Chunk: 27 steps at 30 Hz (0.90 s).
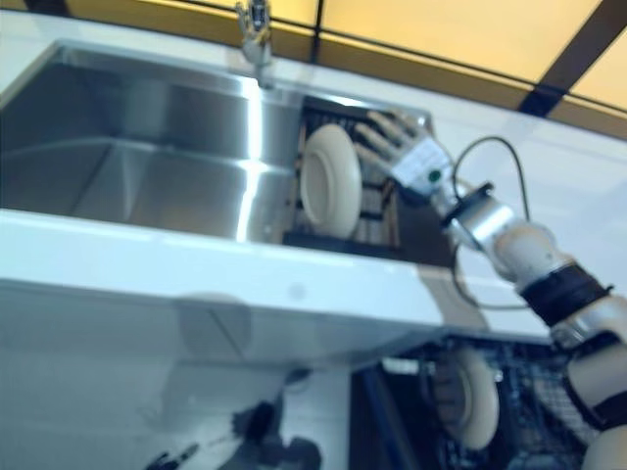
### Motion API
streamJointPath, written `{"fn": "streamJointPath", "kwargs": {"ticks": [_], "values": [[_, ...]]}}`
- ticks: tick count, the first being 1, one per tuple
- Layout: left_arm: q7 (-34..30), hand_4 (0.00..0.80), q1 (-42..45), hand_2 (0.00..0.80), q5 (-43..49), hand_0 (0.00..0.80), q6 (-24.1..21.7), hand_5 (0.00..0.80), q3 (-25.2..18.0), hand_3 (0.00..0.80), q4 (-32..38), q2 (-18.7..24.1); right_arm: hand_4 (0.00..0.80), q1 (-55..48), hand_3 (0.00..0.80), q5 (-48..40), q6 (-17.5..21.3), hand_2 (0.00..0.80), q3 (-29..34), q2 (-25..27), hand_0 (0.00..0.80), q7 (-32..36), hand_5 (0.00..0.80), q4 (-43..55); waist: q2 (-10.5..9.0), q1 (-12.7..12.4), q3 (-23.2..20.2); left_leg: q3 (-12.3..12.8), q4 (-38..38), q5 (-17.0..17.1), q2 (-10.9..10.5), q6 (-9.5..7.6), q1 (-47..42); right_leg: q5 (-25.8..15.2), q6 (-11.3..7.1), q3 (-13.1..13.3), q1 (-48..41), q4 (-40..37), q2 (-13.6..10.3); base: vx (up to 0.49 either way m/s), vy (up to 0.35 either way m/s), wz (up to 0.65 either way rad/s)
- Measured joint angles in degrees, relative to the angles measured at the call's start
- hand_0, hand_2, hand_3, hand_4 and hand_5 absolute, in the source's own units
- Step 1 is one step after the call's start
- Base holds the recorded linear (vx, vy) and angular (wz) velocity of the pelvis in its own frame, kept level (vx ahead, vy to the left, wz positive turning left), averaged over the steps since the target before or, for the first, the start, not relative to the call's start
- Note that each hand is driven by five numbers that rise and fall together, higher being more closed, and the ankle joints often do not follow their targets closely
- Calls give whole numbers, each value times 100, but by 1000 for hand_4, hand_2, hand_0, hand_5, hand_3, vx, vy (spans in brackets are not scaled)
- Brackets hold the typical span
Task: Take plates into dishwasher
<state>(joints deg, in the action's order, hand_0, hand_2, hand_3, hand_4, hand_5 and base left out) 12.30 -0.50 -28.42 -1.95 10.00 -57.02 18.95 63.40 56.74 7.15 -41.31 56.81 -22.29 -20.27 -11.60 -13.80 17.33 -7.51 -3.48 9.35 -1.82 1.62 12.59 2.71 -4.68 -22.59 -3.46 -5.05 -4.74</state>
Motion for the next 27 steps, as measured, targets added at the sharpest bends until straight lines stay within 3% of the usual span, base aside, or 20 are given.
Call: {"fn": "streamJointPath", "kwargs": {"ticks": [21, 27], "values": [[5, 0, 37, 0, 16, 0, 1, 0, -5, 0, 29, -74, 0, 60, 0, -4, 0, 0, 15, 0, 0, -27, 0, 212, 31, -143, -14, -12, 14, -7, -2, 5, -170, 3, 0, -4, -180, -1, -11, 3, 2, 0], [4, 0, 81, 0, 27, 0, 2, 0, -9, 0, 38, -202, 0, 60, 0, -4, -1, 0, 18, 1, 0, 29, 0, 201, 152, -134, -168, -13, 15, -11, -1, 9, -195, 3, 0, -3, -206, 0, -11, 0, 0, 0]]}}
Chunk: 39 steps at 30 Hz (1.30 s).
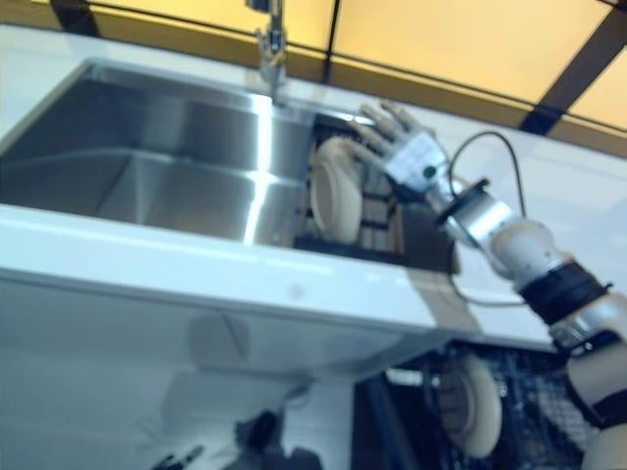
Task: Take plates into dishwasher
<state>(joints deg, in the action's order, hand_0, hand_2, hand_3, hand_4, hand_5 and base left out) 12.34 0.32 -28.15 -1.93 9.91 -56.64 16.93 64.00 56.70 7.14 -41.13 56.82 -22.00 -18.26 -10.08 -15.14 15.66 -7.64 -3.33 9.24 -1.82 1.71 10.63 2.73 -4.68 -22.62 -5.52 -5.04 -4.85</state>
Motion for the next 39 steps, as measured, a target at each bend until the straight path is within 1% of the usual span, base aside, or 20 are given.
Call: {"fn": "streamJointPath", "kwargs": {"ticks": [5, 17, 25, 34, 39], "values": [[-3, 0, 52, 0, 3, 0, 1, 0, 1, 0, 0, -8, 0, 0, 0, 0, 0, 0, 0, 10, 0, 30, 0, -16, 8, 16, -140, 1, -1, 1, 8, -1, -17, 0, 0, 3, -12, 1, 4, 0, 0, 0], [-3, 0, 154, 0, 40, 0, 8, 0, 2, 0, 11, -9, 0, -5, 0, 0, 2, 0, 2, 13, 0, 29, 0, -3, -30, 20, -265, 34, -13, 1, 23, -2, -98, 0, 1, 6, -70, 2, -8, 0, 0, 0], [-2, 0, 172, 0, 38, 0, 3, 0, 7, 0, 11, -9, 0, -8, 0, -1, 8, 0, 1, -20, 0, 29, 0, -3, -35, 10, -268, 32, -14, 2, 21, -2, -92, 0, 1, 4, -66, 0, 6, 0, 0, 0], [-1, 0, 167, 0, 34, 0, -5, 0, 8, 0, 12, -9, 0, -10, 0, -1, 7, 0, -3, -198, 0, 29, 0, 0, -49, 6, -261, 22, -15, 14, 17, -16, 4, -1, 0, 1, 22, 4, 10, 0, 0, 0], [-2, 0, 156, 0, 4, 0, -33, 0, 13, 0, 25, 20, 0, -14, 0, -1, 5, 0, -15, -293, 0, 30, 0, -1, -120, 2, -226, 1, -20, 19, 19, -18, 57, -1, -1, -13, 70, -2, 19, -33, -2, 1]]}}
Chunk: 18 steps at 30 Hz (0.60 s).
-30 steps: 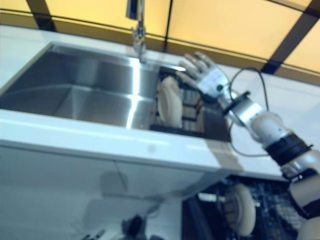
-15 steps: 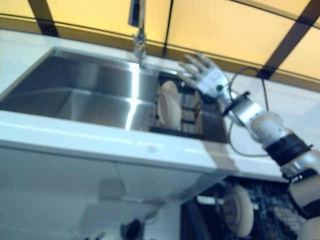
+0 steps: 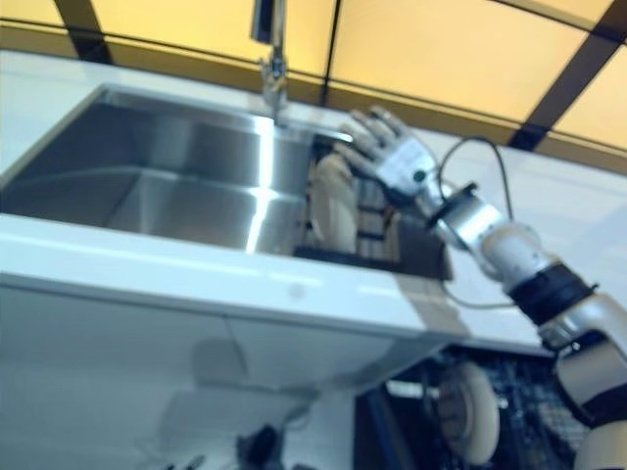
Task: Take plates into dishwasher
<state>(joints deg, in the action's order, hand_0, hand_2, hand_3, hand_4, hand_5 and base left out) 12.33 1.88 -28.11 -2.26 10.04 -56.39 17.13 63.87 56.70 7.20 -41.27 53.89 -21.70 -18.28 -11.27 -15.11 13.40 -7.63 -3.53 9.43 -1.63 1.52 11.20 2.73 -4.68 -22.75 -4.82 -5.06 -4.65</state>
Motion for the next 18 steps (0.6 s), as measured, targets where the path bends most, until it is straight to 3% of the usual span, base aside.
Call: {"fn": "streamJointPath", "kwargs": {"ticks": [18], "values": [[19, 0, -429, 0, -315, 0, -95, 0, 5, 0, 315, 89, 0, 247, 0, 4, -87, 0, -256, -149, 0, -1, 0, 90, -100, -166, 700, -148, 16, 73, -14, 14, 374, -10, 11, -162, 297, 20, 39, -20, 3, 4]]}}
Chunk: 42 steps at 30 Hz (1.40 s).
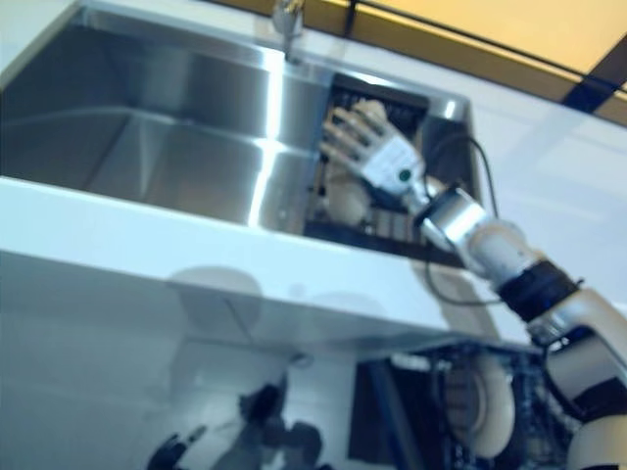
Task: Take plates into dishwasher
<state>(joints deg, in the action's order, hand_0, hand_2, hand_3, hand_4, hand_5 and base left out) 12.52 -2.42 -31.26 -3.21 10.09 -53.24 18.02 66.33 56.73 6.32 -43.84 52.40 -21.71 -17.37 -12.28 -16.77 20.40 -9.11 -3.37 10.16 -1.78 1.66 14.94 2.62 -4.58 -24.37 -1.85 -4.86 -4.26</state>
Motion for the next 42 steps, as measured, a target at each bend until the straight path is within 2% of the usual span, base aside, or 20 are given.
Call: {"fn": "streamJointPath", "kwargs": {"ticks": [1, 2, 3, 4, 14, 27, 32, 36, 42], "values": [[0, 0, -24, 0, -2, 0, -12, 0, -1, 0, 0, 1, 0, 19, 0, 3, -2, 0, -15, -7, 0, 0, 0, 1, 2, -2, 22, -8, 1, 1, -1, 2, 7, 1, -1, -6, 1, -2, 1, -9, 11, 3], [-1, 0, -32, 0, -3, 0, -23, 0, -1, 0, 0, 0, 395, 50, 395, 6, -8, 395, -53, -10, 395, 3, 395, 1, 4, 0, 40, -9, 3, 1, -2, 4, 7, 1, -1, -7, 0, -2, 0, 0, 0, 0], [-1, 0, -35, 0, -8, 0, -45, 0, 0, 0, 1, -1, 489, 115, 489, 11, -17, 489, -159, -11, 489, 10, 489, 6, 8, 6, 58, -7, 5, 4, -4, 7, 12, 1, -1, -6, 3, 0, 1, 0, 0, 0], [-1, 0, -36, 0, -40, 0, -54, 0, -1, 0, 2, -1, 800, 123, 800, 19, -25, 800, -195, -20, 800, 15, 800, 7, 9, 4, 61, -13, 6, 5, -4, 8, 18, 1, -1, -10, 3, 0, 1, 0, 0, 0], [17, 0, -32, 0, -106, 0, -68, 0, -6, 0, 46, -1, 800, 162, 800, 107, -272, 800, -191, -17, 800, 139, 800, 30, 10, -10, 65, -44, 12, 7, -9, 6, 38, 0, 0, -43, 2, 1, 3, 25, -6, 2], [20, 0, 31, 0, -90, 0, -112, 0, -11, 0, 44, 0, 800, 205, 800, 0, -287, 800, -120, 49, 800, 499, 800, 24, 8, 24, 58, 80, -2, -25, 51, 37, -322, -7, 11, 22, -294, -15, -14, 29, 12, -4], [19, 0, 192, 0, -75, 0, -124, 0, -12, 0, 45, -8, 800, 184, 800, -22, -288, 800, -26, 127, 800, 496, 800, 14, 19, 59, -90, 114, -7, -36, 49, 24, -338, -11, 14, 46, -292, -6, -29, 4, -1, -2], [17, 0, 287, 0, -66, 0, -160, 0, -40, 0, 44, -37, 800, 140, 800, -419, -385, 800, 188, 276, 800, 463, 800, 4, 60, 53, -230, 140, -15, -24, 37, 6, -432, -11, 14, 55, -364, 1, -49, 7, 4, -2], [9, 0, 476, 0, 57, 0, -166, 0, -61, 0, 28, -164, 800, 61, 800, -1569, -919, 800, 665, 424, 800, 350, 800, -173, 148, 208, -641, 307, -73, -88, 46, -7, -643, -13, 5, 179, -480, -1, -87, 22, 37, -13]]}}
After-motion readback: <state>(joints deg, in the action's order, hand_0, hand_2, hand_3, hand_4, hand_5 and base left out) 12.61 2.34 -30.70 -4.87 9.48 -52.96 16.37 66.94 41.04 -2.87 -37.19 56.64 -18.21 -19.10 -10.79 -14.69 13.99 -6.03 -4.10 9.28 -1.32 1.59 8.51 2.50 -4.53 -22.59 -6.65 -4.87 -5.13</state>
